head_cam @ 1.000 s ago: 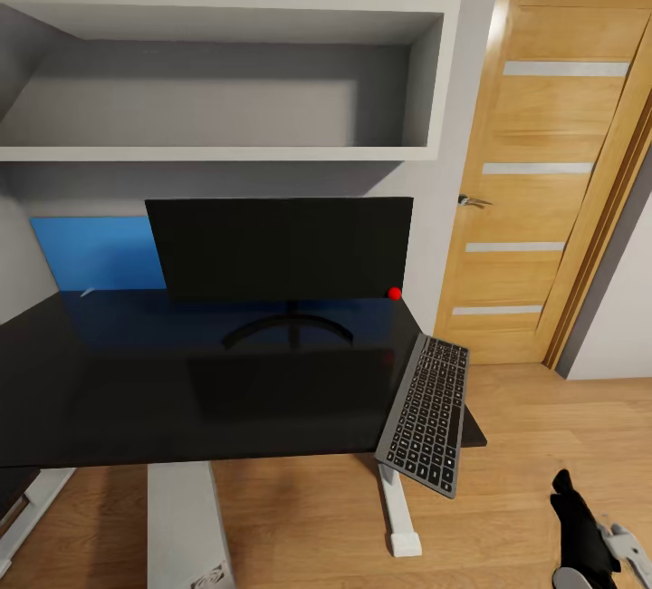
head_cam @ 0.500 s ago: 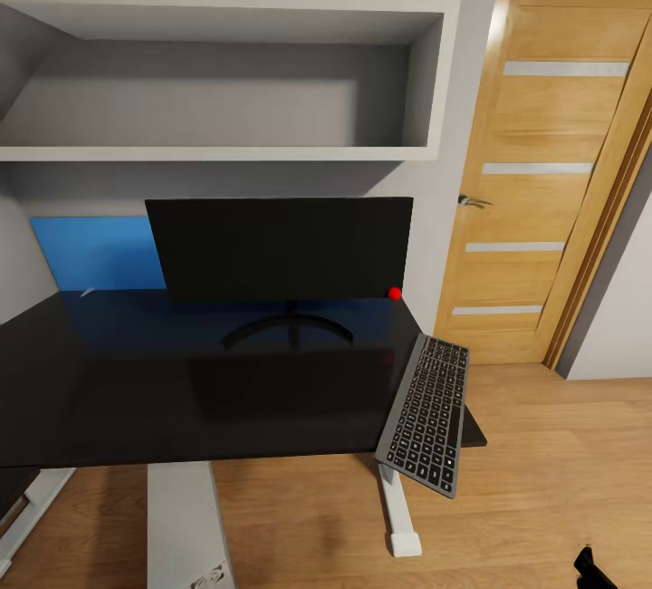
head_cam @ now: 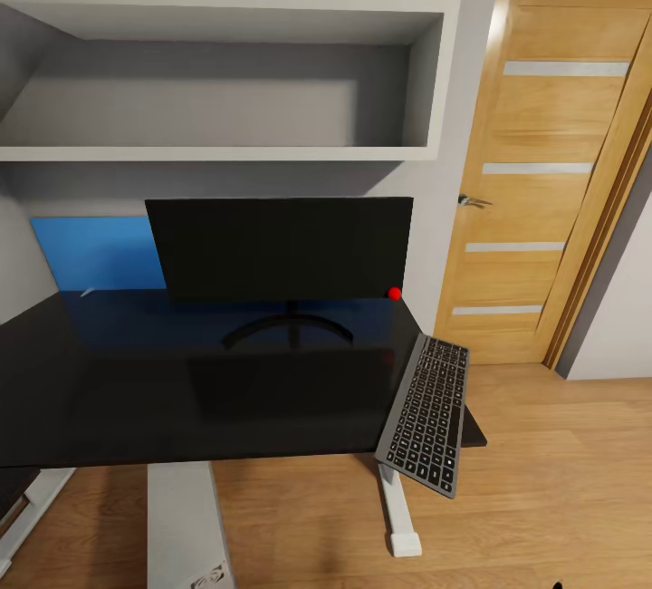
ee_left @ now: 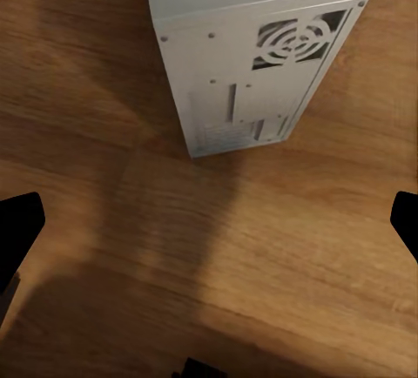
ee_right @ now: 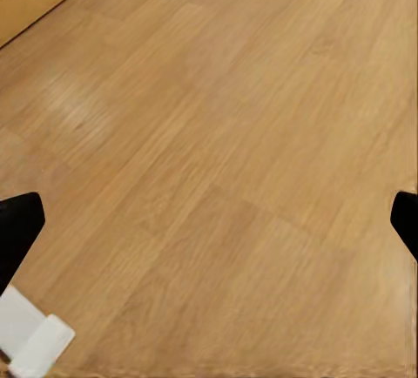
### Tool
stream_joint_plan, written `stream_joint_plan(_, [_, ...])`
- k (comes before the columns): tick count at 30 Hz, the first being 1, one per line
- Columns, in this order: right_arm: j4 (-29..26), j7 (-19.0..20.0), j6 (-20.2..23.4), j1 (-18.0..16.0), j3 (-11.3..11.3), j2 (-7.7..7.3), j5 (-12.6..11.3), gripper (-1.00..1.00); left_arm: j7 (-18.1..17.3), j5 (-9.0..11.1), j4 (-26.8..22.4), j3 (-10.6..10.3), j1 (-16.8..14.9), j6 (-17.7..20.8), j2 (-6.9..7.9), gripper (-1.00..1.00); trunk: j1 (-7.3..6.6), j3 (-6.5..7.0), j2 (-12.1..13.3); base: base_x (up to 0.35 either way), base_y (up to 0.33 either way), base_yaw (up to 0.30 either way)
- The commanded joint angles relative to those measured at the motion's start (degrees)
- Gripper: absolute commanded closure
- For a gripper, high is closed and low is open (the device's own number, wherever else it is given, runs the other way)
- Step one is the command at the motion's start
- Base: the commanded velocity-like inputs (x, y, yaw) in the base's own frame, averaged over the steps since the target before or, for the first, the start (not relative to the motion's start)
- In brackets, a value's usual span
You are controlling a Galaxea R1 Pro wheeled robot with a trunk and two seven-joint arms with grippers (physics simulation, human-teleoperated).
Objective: In the bedroom, organize the workspace by keeping the computer under the desk, ensuring the monitor is on the desk, placing the keyboard on the desk next to the monitor, placing the mouse on the desk next to the keyboard, moving the folder from the swivel chair onto the desk next to the mouse, stacking the notebook on top of the folder with the pen on top of the notebook, and positioning the swivel chair next to the desk.
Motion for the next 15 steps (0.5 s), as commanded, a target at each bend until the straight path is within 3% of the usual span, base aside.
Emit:
stream_joint_plan(1, [0.2, -0.3, -0.1, 0.0, 0.1, 0.17, 0.1, -1.00, 0.0, 0.6, -0.1, 0.0, 0.0, -0.1, -0.03, -1.00, 0.00, -0.04, 0.0, 0.000, 0.000, 0.000])
stream_joint_plan(15, [1.0, -0.3, -0.1, 0.0, 0.2, 1.02, 0.3, -1.00, 0.0, 0.6, 0.0, 0.0, 0.0, -0.1, -0.03, -1.00, 0.00, -0.04, 0.0, 0.000, 0.000, 0.000])
